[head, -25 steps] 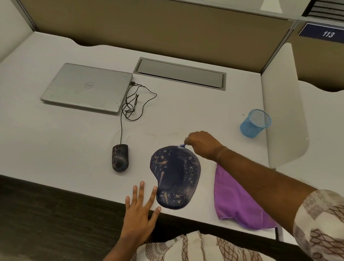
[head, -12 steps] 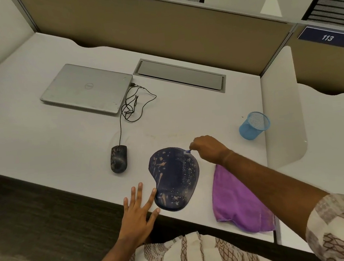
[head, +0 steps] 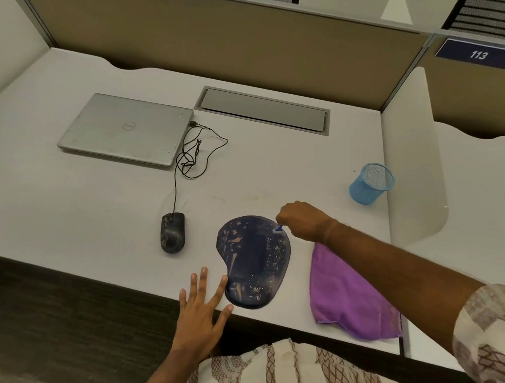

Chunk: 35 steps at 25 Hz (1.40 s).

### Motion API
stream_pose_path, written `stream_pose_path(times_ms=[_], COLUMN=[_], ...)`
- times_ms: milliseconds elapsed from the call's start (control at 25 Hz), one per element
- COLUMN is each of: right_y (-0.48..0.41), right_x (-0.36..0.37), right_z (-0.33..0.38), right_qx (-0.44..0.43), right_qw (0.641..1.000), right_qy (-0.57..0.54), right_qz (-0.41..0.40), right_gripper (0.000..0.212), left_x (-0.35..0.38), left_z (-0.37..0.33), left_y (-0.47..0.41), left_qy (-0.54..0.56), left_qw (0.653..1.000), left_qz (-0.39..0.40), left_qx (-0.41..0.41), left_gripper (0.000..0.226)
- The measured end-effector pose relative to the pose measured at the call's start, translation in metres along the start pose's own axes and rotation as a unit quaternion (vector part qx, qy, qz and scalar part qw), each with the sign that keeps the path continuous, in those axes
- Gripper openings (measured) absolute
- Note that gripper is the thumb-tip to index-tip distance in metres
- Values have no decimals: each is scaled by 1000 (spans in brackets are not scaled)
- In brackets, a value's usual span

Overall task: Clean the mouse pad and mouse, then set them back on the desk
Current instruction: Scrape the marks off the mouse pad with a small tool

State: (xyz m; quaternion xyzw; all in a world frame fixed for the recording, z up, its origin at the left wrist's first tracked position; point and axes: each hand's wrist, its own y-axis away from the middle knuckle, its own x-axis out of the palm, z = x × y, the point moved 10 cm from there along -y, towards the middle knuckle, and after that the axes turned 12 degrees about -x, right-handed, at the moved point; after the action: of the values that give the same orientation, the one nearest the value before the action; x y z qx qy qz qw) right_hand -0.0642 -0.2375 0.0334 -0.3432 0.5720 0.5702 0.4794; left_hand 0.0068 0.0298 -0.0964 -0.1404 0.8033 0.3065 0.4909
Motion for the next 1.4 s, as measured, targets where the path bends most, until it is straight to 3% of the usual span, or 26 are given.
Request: stream_pose_path(times_ms=[360, 560, 880, 1080, 1400], right_y=[7, -9, -9, -16, 3], right_x=[17, -7, 14, -9, 15], right_z=[-17, -3, -6, 2, 9], right_qx=[34, 29, 20, 7, -4], right_qw=[999, 998, 998, 1000, 997], right_qy=[-14, -34, -8, -5, 0], right_qz=[36, -38, 54, 15, 76], right_gripper=[22, 24, 24, 20, 20], left_x=[1, 1, 1, 1, 1], left_z=[1, 1, 1, 2, 1], left_y=[0, -1, -1, -2, -1], left_qy=[-12, -4, -21, -27, -27], left_qw=[1000, 1000, 1000, 1000, 1000], left_qz=[2, -1, 6, 7, 9], left_qx=[-4, -3, -7, -9, -4], left_gripper=[67, 68, 68, 68, 69])
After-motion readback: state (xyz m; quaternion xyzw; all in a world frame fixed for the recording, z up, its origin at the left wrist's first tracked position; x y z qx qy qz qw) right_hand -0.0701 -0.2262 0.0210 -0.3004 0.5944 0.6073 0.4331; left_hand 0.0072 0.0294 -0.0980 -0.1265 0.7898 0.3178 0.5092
